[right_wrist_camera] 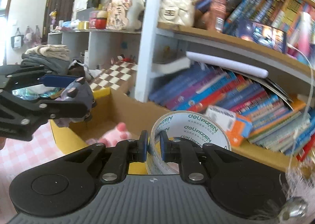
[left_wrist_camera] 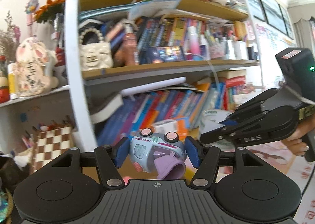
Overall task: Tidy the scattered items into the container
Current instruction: 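Open the left tool over the box to drop the toy car while the right tool drops the tape roll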
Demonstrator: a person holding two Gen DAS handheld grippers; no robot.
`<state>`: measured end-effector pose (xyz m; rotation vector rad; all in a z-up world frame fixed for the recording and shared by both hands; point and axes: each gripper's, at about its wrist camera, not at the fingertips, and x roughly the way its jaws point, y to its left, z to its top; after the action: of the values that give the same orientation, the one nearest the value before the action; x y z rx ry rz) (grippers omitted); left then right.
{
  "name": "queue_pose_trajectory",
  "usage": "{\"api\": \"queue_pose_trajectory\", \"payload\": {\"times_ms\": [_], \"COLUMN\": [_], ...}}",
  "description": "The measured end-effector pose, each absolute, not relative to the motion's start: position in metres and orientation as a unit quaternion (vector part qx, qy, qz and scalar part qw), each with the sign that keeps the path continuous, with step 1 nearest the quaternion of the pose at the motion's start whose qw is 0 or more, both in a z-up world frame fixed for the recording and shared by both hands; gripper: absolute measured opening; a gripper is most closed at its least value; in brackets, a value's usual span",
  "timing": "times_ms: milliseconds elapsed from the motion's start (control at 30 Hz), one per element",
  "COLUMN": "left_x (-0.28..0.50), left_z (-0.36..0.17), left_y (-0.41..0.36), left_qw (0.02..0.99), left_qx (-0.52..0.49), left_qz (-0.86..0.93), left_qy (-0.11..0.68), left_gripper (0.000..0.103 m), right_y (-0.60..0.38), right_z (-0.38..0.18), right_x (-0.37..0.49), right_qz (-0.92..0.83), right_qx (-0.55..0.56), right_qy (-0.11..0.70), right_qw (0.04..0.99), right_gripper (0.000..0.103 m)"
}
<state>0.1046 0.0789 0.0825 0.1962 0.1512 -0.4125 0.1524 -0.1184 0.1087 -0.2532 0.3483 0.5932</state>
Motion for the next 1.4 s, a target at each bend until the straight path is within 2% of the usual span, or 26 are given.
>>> {"api": "queue_pose_trajectory", "payload": {"times_ms": [533,933,1400], "left_x": [0.163,0.200,0.222], "left_z": [0.081,0.056,0.033], "left_y": [0.125,0.137,0.134], "left_qw": [0.969,0.959,0.945], "left_qx": [0.147,0.157,0.182], "left_qz": [-0.145,-0.129,-0.138], "left_qy": [0.133,0.195,0.233], "left_gripper": [0.061,0.062,0.062], "right_y": [-0.038,0.015,0.027], "right_z": [0.125,0.082,0.058], "right_x": [0.199,0.219,0.234], "right_qz": [0.339,0.362,0.377], "right_qx": [-0.194,-0.288,-0.299], "right_qy": [0.170,0.220,0.259], "right_qw": [0.905,0.859,0.838], "right_gripper": [0.012,0.012,0.012]}}
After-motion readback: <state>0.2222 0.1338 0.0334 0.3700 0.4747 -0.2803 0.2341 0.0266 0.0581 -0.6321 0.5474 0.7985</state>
